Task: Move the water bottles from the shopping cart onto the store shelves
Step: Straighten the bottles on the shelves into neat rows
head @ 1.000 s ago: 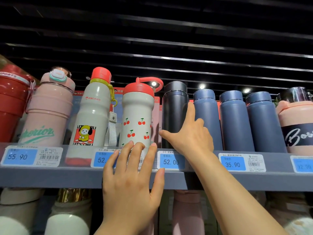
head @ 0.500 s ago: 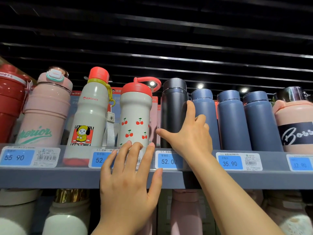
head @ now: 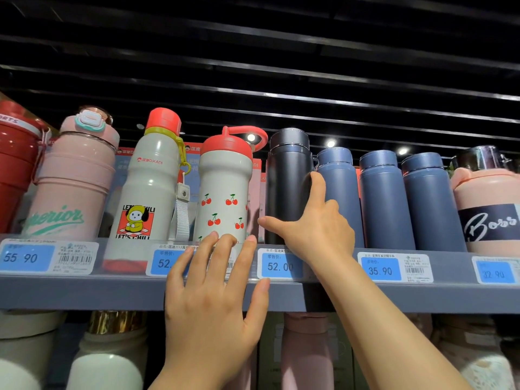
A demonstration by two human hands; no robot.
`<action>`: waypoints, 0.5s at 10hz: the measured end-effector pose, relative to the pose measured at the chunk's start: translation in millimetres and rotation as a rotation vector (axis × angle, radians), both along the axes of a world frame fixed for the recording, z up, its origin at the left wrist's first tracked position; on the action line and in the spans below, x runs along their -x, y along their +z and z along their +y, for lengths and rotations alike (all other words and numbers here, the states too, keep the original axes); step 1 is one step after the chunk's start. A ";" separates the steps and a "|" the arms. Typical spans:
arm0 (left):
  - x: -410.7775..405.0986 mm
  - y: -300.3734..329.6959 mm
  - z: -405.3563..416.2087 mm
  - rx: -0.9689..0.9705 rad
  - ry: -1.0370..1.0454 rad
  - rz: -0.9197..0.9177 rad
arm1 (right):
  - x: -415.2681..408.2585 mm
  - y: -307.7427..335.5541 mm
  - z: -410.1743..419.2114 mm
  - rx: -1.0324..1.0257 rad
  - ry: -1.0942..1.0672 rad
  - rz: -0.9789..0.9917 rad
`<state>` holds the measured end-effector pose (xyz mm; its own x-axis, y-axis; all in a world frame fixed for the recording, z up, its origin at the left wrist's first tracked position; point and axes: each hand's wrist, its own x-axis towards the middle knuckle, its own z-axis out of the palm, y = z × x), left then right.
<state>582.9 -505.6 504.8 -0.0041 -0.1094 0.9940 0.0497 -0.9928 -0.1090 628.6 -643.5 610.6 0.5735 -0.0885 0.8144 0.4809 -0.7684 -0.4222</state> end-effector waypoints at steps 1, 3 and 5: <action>0.3 0.0 0.2 -0.004 0.002 -0.001 | 0.6 -0.9 0.9 0.016 -0.021 -0.011; 0.3 -0.3 1.0 -0.011 0.002 -0.004 | 1.0 -2.6 0.6 0.025 -0.039 -0.051; -2.4 0.0 3.1 -0.044 -0.001 -0.054 | 2.4 -3.2 -0.9 0.018 -0.038 -0.048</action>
